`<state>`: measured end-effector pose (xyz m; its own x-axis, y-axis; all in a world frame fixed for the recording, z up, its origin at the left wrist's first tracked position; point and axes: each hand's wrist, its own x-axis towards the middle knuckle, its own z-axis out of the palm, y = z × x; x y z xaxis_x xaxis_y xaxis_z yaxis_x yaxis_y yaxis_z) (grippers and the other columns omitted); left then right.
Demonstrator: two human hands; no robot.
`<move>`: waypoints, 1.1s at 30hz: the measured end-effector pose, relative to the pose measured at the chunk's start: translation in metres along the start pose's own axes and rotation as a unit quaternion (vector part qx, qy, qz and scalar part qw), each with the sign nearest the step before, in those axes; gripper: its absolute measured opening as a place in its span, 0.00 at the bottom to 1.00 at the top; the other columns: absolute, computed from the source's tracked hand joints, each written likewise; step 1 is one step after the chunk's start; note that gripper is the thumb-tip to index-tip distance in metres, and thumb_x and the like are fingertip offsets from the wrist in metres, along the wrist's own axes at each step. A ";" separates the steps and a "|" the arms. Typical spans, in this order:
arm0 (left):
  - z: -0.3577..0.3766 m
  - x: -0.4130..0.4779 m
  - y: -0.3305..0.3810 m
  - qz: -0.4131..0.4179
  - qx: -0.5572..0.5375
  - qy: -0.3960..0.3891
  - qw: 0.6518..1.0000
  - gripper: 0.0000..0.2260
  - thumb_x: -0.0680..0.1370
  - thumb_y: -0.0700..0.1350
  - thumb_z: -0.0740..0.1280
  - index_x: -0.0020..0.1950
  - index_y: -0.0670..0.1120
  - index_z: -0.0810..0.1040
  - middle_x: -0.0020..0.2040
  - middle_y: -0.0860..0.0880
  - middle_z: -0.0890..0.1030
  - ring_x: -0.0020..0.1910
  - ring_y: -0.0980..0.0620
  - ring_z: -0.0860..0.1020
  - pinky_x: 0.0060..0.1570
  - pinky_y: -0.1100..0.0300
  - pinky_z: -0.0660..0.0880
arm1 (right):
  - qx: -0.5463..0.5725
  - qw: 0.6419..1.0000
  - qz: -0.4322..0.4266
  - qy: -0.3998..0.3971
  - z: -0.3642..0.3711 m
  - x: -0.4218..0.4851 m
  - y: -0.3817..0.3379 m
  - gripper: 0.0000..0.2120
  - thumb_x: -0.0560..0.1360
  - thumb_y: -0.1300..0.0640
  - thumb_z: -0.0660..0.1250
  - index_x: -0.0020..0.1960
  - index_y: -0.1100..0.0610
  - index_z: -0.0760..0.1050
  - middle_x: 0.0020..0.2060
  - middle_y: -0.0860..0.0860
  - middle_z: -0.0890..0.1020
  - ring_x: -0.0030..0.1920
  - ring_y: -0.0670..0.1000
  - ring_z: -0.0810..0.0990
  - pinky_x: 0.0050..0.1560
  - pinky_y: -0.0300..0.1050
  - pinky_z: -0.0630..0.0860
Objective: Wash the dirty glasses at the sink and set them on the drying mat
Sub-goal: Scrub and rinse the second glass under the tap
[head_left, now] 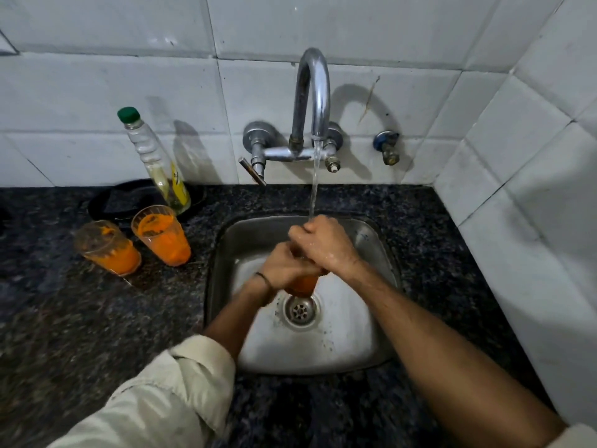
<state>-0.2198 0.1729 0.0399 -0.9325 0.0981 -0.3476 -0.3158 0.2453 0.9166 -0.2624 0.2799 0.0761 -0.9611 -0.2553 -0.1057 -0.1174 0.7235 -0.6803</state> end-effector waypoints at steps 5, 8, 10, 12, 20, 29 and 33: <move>0.027 0.005 -0.005 0.021 0.052 0.172 0.983 0.17 0.69 0.50 0.73 0.56 0.49 0.77 0.45 0.47 0.84 0.46 0.45 0.82 0.44 0.53 0.80 | -0.118 0.991 0.032 0.058 0.011 0.003 -0.006 0.18 0.79 0.48 0.62 0.36 0.56 0.78 0.29 0.50 0.75 0.30 0.50 0.72 0.33 0.42 0.65; 0.005 -0.001 -0.006 0.017 -0.135 -0.013 0.991 0.15 0.70 0.37 0.76 0.53 0.49 0.79 0.47 0.48 0.84 0.49 0.50 0.83 0.46 0.61 0.81 | -0.078 0.993 -0.073 -0.052 -0.004 0.003 0.000 0.20 0.77 0.50 0.66 0.28 0.55 0.75 0.22 0.48 0.74 0.23 0.43 0.71 0.29 0.37 0.66; -0.002 -0.003 -0.004 0.017 -0.142 -0.067 0.987 0.16 0.70 0.34 0.75 0.53 0.50 0.79 0.49 0.48 0.84 0.51 0.49 0.83 0.50 0.58 0.80 | -0.042 0.993 -0.071 -0.088 -0.009 0.004 -0.002 0.21 0.76 0.52 0.67 0.26 0.54 0.73 0.20 0.46 0.72 0.21 0.42 0.70 0.26 0.32 0.65; 0.008 0.004 -0.003 0.023 -0.030 0.039 0.999 0.14 0.71 0.39 0.75 0.54 0.49 0.78 0.49 0.48 0.84 0.49 0.49 0.82 0.50 0.55 0.80 | -0.032 0.999 -0.026 -0.013 -0.004 0.004 -0.005 0.20 0.77 0.50 0.66 0.27 0.55 0.73 0.23 0.49 0.75 0.26 0.45 0.74 0.31 0.38 0.69; 0.004 -0.002 -0.012 0.031 -0.126 -0.014 0.991 0.17 0.71 0.34 0.75 0.55 0.50 0.77 0.48 0.52 0.83 0.48 0.56 0.82 0.43 0.67 0.78 | -0.131 0.990 -0.043 -0.030 0.005 0.000 -0.002 0.21 0.81 0.47 0.60 0.33 0.55 0.76 0.30 0.52 0.79 0.33 0.51 0.79 0.37 0.44 0.73; 0.002 0.025 -0.023 0.072 -0.023 0.188 0.979 0.03 0.72 0.46 0.65 0.45 0.50 0.75 0.42 0.52 0.79 0.46 0.51 0.77 0.50 0.49 0.76 | 0.000 0.998 0.042 -0.045 0.025 -0.012 -0.020 0.12 0.80 0.61 0.59 0.53 0.63 0.80 0.48 0.56 0.81 0.48 0.55 0.79 0.42 0.37 0.70; -0.024 0.032 -0.036 0.148 0.034 0.069 0.986 0.20 0.60 0.40 0.76 0.49 0.49 0.77 0.44 0.48 0.82 0.42 0.53 0.78 0.46 0.53 0.78 | -0.319 0.886 -0.273 -0.195 -0.025 -0.016 0.018 0.29 0.72 0.66 0.63 0.71 0.51 0.71 0.71 0.53 0.73 0.70 0.55 0.71 0.73 0.52 0.65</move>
<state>-0.2429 0.1442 0.0005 -0.9985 0.0440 -0.0317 -0.0176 0.2902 0.9568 -0.2554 0.3135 0.0835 -0.5715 -0.7920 -0.2147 -0.7760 0.6067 -0.1726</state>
